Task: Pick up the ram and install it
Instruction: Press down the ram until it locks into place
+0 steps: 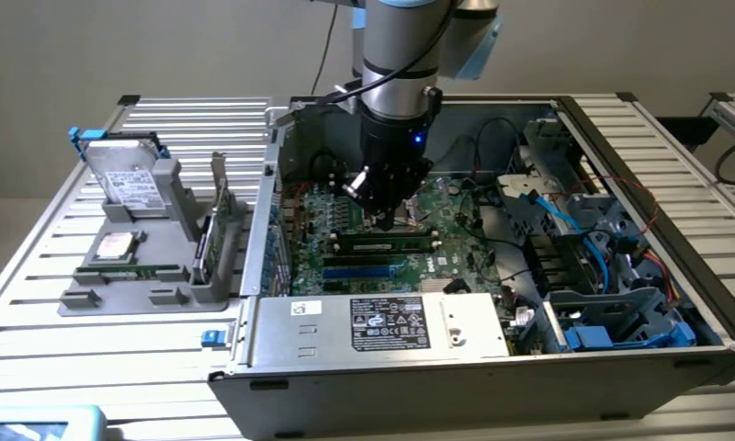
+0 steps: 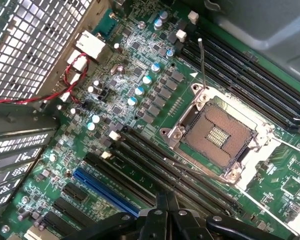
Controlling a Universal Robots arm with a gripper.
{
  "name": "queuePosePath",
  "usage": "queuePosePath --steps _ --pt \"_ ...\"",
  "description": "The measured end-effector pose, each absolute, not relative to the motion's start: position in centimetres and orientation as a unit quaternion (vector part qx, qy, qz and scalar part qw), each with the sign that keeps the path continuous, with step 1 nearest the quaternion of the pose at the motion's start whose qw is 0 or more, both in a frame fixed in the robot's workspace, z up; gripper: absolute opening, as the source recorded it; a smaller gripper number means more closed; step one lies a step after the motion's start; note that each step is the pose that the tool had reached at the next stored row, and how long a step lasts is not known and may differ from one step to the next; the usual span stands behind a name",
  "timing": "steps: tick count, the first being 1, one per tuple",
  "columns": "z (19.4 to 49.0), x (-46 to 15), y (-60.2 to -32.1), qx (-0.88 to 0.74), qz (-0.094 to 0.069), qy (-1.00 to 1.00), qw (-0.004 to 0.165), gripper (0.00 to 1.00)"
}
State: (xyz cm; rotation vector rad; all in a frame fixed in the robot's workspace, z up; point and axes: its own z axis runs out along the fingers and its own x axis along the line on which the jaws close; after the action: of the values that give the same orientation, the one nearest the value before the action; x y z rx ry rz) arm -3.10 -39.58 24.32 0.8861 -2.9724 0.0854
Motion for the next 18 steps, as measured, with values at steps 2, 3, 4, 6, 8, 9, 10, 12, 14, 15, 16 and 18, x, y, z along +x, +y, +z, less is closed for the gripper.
queuePosePath --steps 2,3,4,6,8,9,10,12,14,15,16,18 --pt "24.33 -3.09 -39.58 0.279 0.029 -0.96 0.02 0.11" --pt "24.33 -3.1 -39.58 0.275 0.031 -0.961 0.021 0.11" --pt "24.34 -3.1 -39.58 0.271 0.032 -0.962 0.021 0.11" --pt "24.34 -3.11 -39.59 0.261 0.033 -0.965 0.022 0.11" --pt "24.35 -3.11 -39.58 0.25 0.033 -0.967 0.022 0.11" --pt "24.34 -3.1 -39.58 0.244 0.034 -0.969 0.023 0.11" --pt "24.35 -3.1 -39.58 0.239 0.034 -0.97 0.023 0.11" --pt "24.35 -3.1 -39.58 0.228 0.034 -0.973 0.023 0.11" --pt "24.34 -3.1 -39.58 0.217 0.034 -0.975 0.023 0.11" --pt "24.35 -3.1 -39.58 0.211 0.034 -0.977 0.024 0.11" --pt "24.35 -3.1 -39.58 0.206 0.034 -0.978 0.024 0.11" --pt "24.34 -3.1 -39.58 0.195 0.035 -0.98 0.024 0.11"
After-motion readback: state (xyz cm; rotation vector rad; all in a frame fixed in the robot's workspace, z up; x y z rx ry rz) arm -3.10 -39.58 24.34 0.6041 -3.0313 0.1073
